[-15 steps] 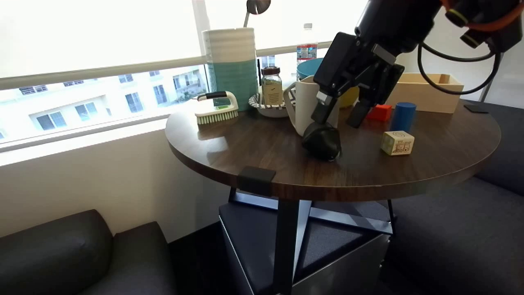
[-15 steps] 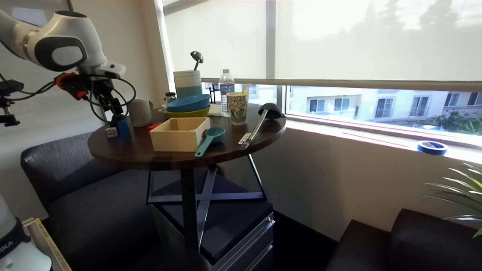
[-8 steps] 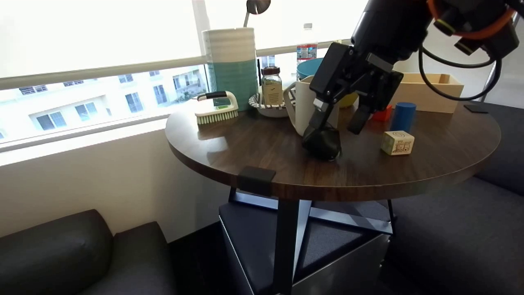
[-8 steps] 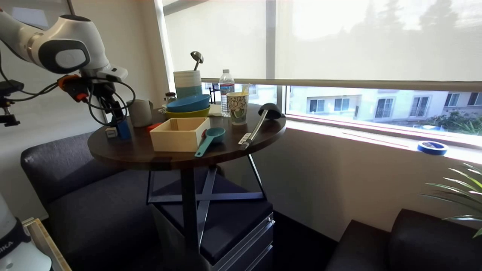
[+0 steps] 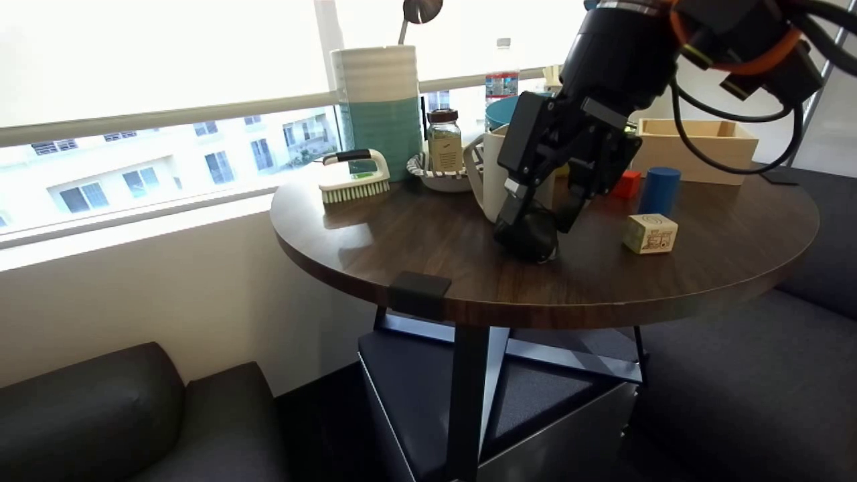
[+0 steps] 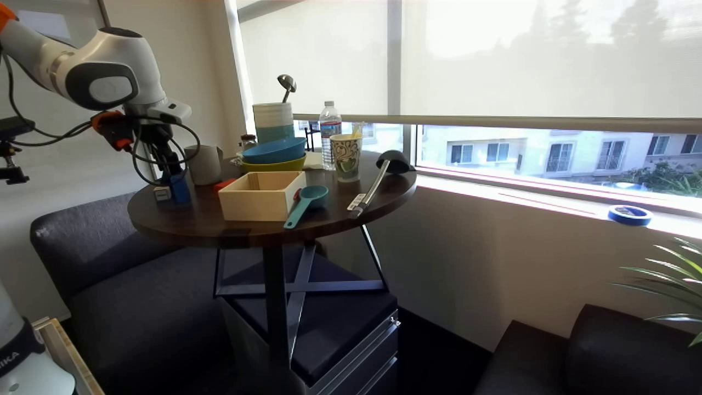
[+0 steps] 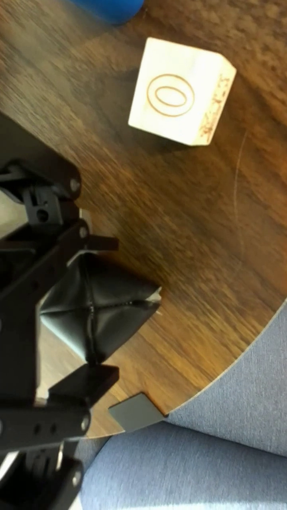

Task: Put the black object in the white mug

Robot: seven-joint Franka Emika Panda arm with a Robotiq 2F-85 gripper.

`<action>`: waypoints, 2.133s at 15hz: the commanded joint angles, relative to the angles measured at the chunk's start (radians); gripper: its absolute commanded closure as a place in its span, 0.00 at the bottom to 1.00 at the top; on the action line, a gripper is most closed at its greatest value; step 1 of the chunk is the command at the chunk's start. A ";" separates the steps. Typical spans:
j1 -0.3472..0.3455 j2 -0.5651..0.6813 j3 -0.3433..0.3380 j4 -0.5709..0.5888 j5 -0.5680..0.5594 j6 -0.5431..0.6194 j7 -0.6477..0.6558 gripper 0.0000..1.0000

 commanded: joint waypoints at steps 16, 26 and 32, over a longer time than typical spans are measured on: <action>-0.025 -0.154 0.022 0.058 -0.010 -0.283 0.008 0.94; -0.142 -0.199 0.087 0.171 -0.228 -0.223 0.023 0.94; -0.209 -0.146 0.087 0.196 -0.324 -0.130 0.024 0.94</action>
